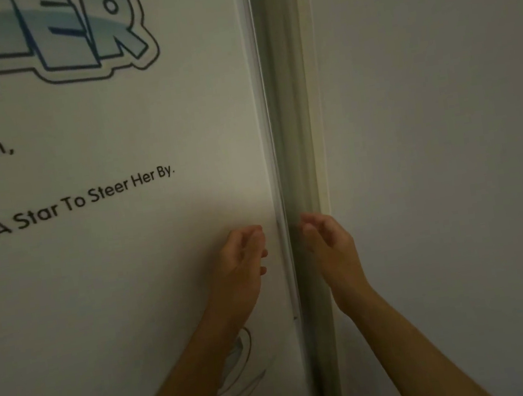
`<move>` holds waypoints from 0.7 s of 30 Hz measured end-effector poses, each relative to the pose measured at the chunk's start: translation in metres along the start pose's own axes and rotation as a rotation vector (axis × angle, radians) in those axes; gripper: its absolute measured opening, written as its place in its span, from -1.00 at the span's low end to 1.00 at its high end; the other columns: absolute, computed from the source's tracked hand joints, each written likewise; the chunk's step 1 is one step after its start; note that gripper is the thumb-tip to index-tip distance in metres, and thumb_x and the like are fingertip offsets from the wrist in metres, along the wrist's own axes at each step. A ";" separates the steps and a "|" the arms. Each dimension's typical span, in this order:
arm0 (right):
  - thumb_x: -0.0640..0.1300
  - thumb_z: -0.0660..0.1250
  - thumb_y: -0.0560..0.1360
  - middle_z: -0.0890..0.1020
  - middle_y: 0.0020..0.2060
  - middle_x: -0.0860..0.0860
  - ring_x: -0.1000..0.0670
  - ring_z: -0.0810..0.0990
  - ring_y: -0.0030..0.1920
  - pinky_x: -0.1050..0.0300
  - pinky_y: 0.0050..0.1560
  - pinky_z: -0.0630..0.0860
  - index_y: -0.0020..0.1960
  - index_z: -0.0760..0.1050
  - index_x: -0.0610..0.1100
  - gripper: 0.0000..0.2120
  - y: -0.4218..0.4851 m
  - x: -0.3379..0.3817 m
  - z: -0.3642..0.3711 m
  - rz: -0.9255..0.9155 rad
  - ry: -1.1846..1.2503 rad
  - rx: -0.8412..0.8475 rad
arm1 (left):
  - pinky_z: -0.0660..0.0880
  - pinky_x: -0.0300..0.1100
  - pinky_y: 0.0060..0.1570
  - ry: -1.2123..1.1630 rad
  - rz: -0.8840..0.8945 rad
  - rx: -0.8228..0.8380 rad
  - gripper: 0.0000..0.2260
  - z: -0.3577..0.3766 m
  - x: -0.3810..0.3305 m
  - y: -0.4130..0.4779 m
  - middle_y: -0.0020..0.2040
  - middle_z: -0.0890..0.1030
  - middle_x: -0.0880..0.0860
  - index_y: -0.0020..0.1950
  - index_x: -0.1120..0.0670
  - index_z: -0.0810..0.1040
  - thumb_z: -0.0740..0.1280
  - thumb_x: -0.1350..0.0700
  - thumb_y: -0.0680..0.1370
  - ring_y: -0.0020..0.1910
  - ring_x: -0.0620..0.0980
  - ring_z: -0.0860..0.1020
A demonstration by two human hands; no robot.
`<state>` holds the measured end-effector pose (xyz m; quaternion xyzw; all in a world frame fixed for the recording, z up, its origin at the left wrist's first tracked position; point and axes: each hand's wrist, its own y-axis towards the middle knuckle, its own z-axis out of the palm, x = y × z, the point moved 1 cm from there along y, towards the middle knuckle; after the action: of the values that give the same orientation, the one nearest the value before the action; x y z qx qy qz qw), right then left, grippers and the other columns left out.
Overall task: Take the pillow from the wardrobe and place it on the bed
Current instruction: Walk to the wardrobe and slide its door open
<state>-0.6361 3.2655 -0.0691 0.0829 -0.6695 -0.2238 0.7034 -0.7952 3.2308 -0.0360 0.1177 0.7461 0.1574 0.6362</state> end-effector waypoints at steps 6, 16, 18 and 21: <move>-0.18 0.38 0.56 0.59 0.05 0.15 0.28 0.55 0.00 0.60 -0.05 0.42 0.32 0.50 -0.06 -0.66 0.034 -0.029 0.012 -0.048 -0.178 0.057 | 0.55 -0.07 0.14 0.183 0.007 -0.005 -0.74 0.016 -0.001 0.018 0.21 0.57 -0.05 0.32 -0.03 0.47 0.21 0.06 0.63 0.13 -0.07 0.57; -0.18 0.47 0.47 0.61 -0.24 0.15 0.23 0.58 -0.22 0.56 -0.21 0.43 0.02 0.62 -0.08 -0.86 0.053 -0.049 0.030 -0.105 -0.264 -0.047 | 0.43 -0.55 -0.07 0.391 0.055 -0.011 -0.57 0.019 0.004 0.022 0.37 0.44 -0.12 0.48 0.00 0.33 0.26 0.07 0.60 0.15 -0.21 0.51; -0.19 0.48 0.47 0.61 -0.25 0.11 0.19 0.58 -0.24 0.51 -0.21 0.43 -0.01 0.63 -0.11 -0.89 0.053 -0.049 0.031 -0.136 -0.295 -0.068 | 0.43 -0.48 -0.03 0.389 0.046 -0.011 -0.56 0.020 0.004 0.022 0.39 0.43 -0.12 0.48 0.00 0.32 0.27 0.06 0.59 0.18 -0.18 0.50; -0.18 0.46 0.48 0.63 -0.22 0.08 0.11 0.61 -0.21 0.32 -0.12 0.51 -0.01 0.62 -0.13 -0.89 0.052 -0.048 0.030 -0.129 -0.296 -0.056 | 0.43 -0.43 -0.02 0.391 0.039 -0.019 -0.55 0.021 0.005 0.021 0.39 0.43 -0.12 0.47 -0.01 0.33 0.27 0.04 0.59 0.18 -0.18 0.50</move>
<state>-0.6556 3.3372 -0.0879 0.0720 -0.7525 -0.2969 0.5835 -0.7762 3.2533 -0.0352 0.0932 0.8516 0.1965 0.4770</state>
